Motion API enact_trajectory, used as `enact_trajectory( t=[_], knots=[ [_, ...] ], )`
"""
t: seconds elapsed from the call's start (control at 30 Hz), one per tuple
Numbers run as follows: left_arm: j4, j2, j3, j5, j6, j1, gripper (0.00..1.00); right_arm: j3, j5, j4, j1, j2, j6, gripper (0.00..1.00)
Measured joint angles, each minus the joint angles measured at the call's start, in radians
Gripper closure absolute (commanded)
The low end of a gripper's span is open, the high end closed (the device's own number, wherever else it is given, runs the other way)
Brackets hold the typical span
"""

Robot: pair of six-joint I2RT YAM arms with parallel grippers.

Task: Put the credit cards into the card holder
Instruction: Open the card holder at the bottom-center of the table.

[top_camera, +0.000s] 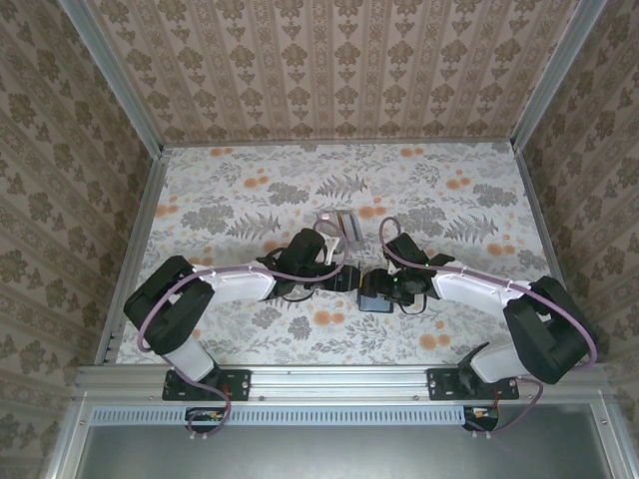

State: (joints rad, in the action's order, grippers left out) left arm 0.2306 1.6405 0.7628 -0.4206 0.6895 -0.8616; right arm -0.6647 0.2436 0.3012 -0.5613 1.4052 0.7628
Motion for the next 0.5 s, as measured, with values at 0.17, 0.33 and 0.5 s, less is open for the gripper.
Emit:
enact_trajectory(
  t=[0.17,0.33,0.5],
  knots=[
    [-0.02,0.066,0.035,0.007,0.01,0.006,0.68,0.009,-0.004,-0.007,-0.001,-0.032,0.0,0.31],
    [-0.021,0.096,0.036,-0.006,0.034,0.021,0.98,0.052,-0.029,0.001,0.011,-0.121,0.0,0.31],
    [-0.014,0.096,0.035,-0.021,0.058,0.051,1.0,0.113,-0.074,0.017,0.035,-0.202,0.001,0.31]
  ],
)
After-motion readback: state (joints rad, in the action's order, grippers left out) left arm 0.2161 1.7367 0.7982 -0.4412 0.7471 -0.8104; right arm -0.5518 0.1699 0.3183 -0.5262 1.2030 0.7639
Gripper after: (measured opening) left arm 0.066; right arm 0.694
